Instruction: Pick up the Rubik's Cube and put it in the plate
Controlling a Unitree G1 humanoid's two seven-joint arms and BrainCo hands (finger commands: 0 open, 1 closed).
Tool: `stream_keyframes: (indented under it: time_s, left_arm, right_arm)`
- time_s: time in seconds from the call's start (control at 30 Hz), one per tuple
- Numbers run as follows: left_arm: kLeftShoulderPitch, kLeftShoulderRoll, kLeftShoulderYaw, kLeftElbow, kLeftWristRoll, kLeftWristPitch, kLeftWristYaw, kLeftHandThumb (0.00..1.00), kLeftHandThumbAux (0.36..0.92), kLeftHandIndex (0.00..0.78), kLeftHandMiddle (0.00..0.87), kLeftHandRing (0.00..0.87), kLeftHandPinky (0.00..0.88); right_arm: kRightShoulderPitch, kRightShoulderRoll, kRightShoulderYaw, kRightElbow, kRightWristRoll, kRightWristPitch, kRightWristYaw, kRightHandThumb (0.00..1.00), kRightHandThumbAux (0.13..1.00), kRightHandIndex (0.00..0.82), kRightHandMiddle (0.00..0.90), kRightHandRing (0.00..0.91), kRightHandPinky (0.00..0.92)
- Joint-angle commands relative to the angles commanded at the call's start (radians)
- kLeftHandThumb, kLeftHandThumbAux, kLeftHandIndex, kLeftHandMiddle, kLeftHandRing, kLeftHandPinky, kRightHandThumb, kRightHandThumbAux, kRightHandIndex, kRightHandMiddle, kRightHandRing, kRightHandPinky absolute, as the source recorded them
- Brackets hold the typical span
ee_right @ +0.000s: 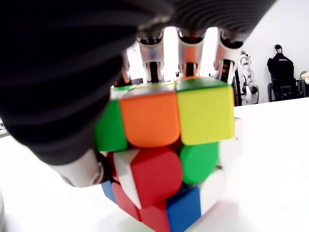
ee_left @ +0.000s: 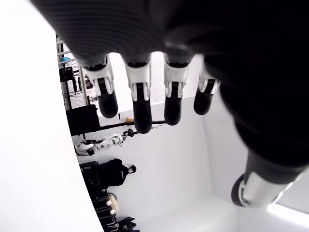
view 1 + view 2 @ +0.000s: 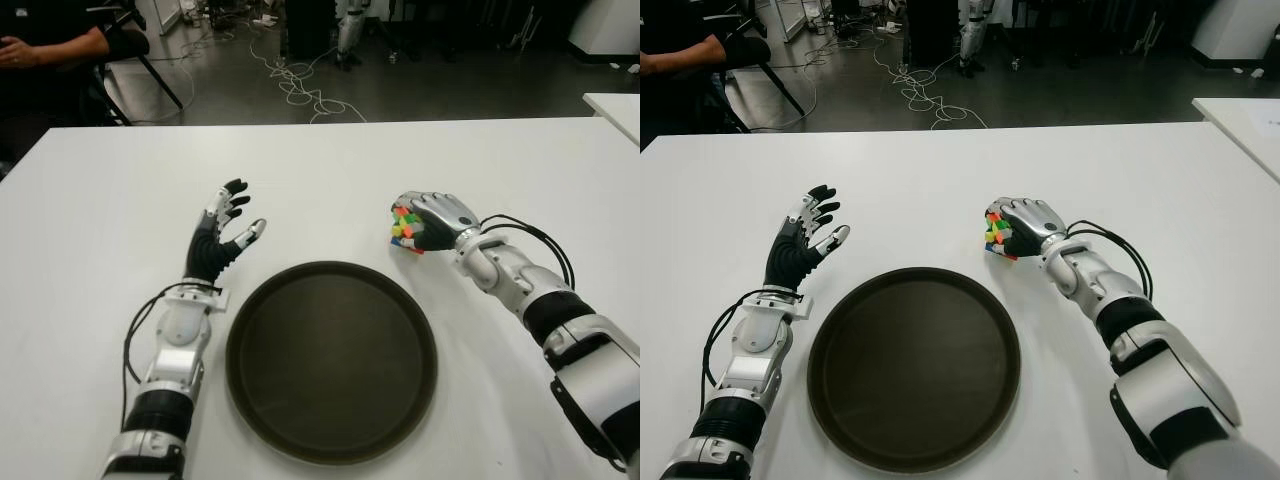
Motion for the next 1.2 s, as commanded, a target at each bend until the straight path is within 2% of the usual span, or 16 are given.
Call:
stream_keyframes:
  time_s: [0.43,0.63,0.97,1.2]
  left_arm:
    - [-0.001,-0.002,-0.002,0.007,-0.008,-0.003,0.000,0.033,0.630,0.080,0.145,0.140,0.135]
    - [-0.002,-0.001,-0.003,0.007,-0.009,-0.001,-0.002,0.047,0.631,0.080,0.144,0.137,0.133]
    - [-0.008,-0.001,-0.004,0.020,-0.008,-0.009,0.000,0.036,0.634,0.076,0.140,0.129,0.132]
    - [-0.011,-0.002,-0.005,0.019,0.001,-0.006,0.011,0.030,0.626,0.083,0.145,0.139,0.140]
  right_arm:
    - [-0.006,0.000,0.001,0.014,-0.002,-0.013,-0.019,0.694,0.737,0.413,0.482,0.512,0.520]
    - [-0.005,-0.015,0.000,-0.027,-0.007,-0.019,-0.021,0.693,0.738,0.413,0.479,0.509,0.514]
    - [0.081,-0.075,-0.044,-0.282,0.009,0.000,-0.004,0.691,0.738,0.413,0.467,0.489,0.495]
    - [0.135,-0.083,-0.085,-0.389,0.017,-0.009,-0.012,0.692,0.737,0.413,0.483,0.492,0.492]
